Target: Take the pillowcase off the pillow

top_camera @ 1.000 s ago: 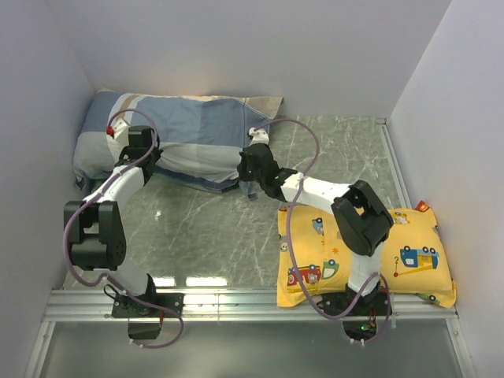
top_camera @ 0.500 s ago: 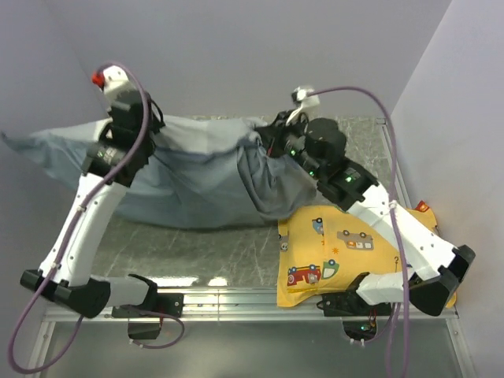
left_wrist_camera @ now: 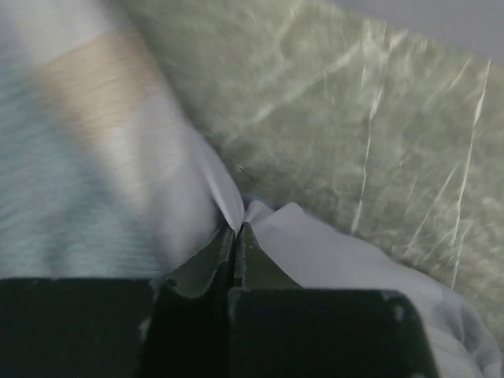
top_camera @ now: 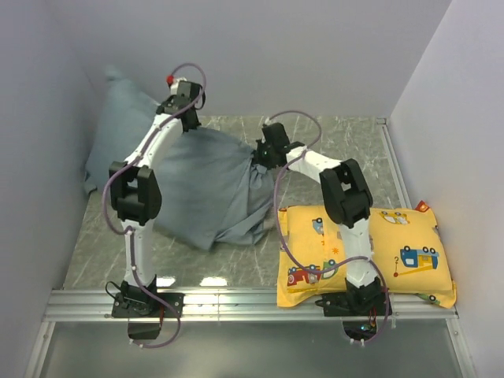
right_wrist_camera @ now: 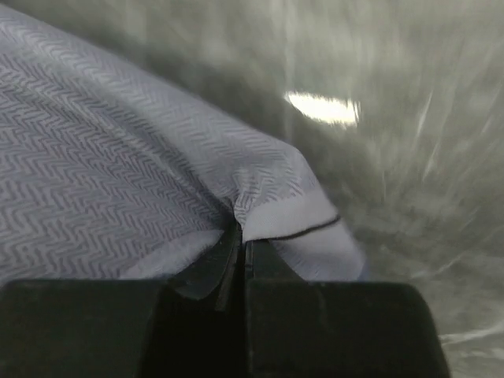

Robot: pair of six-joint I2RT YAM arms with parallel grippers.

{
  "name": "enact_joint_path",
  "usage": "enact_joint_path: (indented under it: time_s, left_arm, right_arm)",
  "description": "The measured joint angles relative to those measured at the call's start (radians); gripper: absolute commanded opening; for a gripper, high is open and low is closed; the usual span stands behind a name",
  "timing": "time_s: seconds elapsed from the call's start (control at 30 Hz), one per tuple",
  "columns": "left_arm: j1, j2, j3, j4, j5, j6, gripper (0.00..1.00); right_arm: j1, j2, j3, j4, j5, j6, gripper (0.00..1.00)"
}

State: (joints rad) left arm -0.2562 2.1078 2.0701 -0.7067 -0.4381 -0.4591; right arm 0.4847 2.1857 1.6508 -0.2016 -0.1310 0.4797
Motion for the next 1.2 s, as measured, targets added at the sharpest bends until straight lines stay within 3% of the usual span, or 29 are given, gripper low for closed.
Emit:
enact_joint_path:
  time_s: [0.03,0.13,0.2,0.23,0.3,0.33,0.43,0.53,0.87,1.0,1.2]
  left_arm:
    - [0.002,0.026,-0.019,0.018,0.026,-0.004,0.09]
    - [-0.001,0.041,-0.039,0.054,0.089,-0.007,0.39]
    - [-0.005,0.008,-0.039,0.077,0.116,-0.001,0.63]
    - [-0.006,-0.019,-0.040,0.081,0.134,0.002,0.69]
    - [-0.014,-0.078,-0.041,0.087,0.160,0.003,0.78]
    - [-0.020,-0.113,-0.043,0.093,0.169,0.004,0.79]
    - [-0.057,-0.235,-0.070,0.112,0.177,0.033,0.82]
    - [-0.125,-0.357,-0.125,0.111,0.162,0.063,0.83]
    - [-0.403,-0.663,-0.581,0.034,0.055,0.098,0.86]
    - [-0.446,-0.695,-0.697,0.013,0.046,0.098,0.86]
    - [-0.451,-0.675,-0.721,0.008,0.013,0.097,0.84]
  right_arm:
    - [0.000,0.019,0.003,-0.027,-0.016,0.009,0.02]
    - [0.003,0.023,0.052,-0.113,-0.039,0.013,0.10]
    - [0.002,0.016,0.098,-0.134,-0.039,0.013,0.23]
    - [0.000,0.011,0.117,-0.138,-0.036,0.011,0.33]
    - [-0.005,0.001,0.147,-0.140,-0.025,0.007,0.43]
    - [-0.008,-0.003,0.156,-0.140,-0.020,0.002,0.53]
    - [-0.017,-0.035,0.163,-0.151,0.002,-0.002,0.70]
    - [-0.029,-0.063,0.169,-0.167,0.019,-0.006,0.77]
    - [-0.037,-0.309,0.151,-0.192,0.070,-0.024,0.83]
    - [-0.032,-0.483,0.013,-0.133,0.061,-0.019,0.82]
    - [0.062,-0.646,-0.273,-0.048,0.066,0.003,0.81]
